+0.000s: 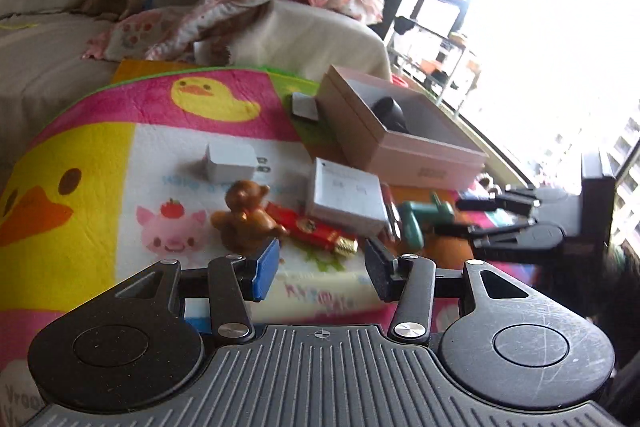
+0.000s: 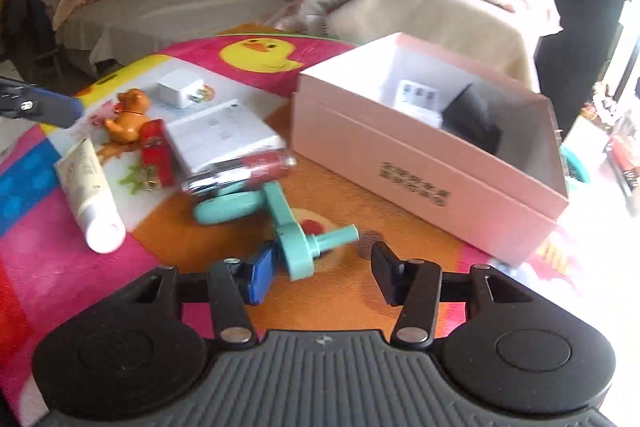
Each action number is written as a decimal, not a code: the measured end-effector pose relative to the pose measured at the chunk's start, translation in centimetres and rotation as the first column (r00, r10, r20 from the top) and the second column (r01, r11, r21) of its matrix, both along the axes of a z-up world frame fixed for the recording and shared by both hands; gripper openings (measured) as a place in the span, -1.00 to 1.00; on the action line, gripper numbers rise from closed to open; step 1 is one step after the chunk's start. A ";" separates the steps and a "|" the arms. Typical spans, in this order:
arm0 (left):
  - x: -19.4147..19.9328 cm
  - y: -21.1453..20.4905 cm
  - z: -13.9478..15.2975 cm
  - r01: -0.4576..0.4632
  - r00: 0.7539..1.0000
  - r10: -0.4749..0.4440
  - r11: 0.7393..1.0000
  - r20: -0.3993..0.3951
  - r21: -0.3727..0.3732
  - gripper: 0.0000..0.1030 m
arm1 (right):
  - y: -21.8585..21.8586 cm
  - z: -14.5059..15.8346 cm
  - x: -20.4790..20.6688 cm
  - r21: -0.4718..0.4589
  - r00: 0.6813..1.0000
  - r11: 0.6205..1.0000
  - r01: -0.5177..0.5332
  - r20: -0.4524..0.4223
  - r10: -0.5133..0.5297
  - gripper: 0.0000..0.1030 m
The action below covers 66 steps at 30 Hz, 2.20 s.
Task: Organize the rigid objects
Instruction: 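Grasp the cream tube with the left tool while the right tool grasps the teal handle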
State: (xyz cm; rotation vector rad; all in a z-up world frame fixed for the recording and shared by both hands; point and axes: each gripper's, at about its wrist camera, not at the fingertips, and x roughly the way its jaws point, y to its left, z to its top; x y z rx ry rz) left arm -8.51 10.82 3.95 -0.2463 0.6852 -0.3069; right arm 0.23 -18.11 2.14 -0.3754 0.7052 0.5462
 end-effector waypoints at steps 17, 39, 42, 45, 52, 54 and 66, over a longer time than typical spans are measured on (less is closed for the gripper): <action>1.8 6.7 -2.9 -0.190 0.974 0.159 0.962 -0.163 -0.195 0.00 | -3.5 -1.2 -0.4 0.206 0.994 0.975 0.083 -0.089 -0.065 0.62; 1.1 -7.4 -0.8 0.360 0.931 -0.353 0.831 -0.097 0.425 0.04 | -3.2 -1.4 -0.3 0.213 0.993 0.974 0.074 -0.102 -0.053 0.78; 2.4 -7.7 -1.8 0.386 0.922 -0.365 0.841 -0.128 0.379 0.04 | -3.2 -1.4 -0.2 0.214 0.993 0.974 0.072 -0.103 -0.051 0.78; 3.2 -8.5 -2.4 0.387 0.922 -0.365 0.855 -0.130 0.345 0.09 | -3.3 -1.4 -0.1 0.225 0.993 0.972 0.063 -0.115 -0.038 0.86; 3.9 -9.6 -2.6 0.350 0.937 -0.328 0.883 -0.121 0.312 0.09 | -2.8 -1.5 0.0 0.206 0.992 0.978 0.039 -0.123 -0.014 0.97; 3.7 -9.5 -2.6 0.327 0.945 -0.308 0.893 -0.108 0.310 0.02 | -2.7 -1.6 0.0 0.200 0.992 0.979 0.031 -0.126 -0.006 1.00; 2.4 -5.9 -2.6 0.013 0.998 0.003 0.977 -0.070 0.215 -0.43 | -1.9 -1.6 -0.2 0.141 0.993 0.990 0.016 -0.115 0.001 1.00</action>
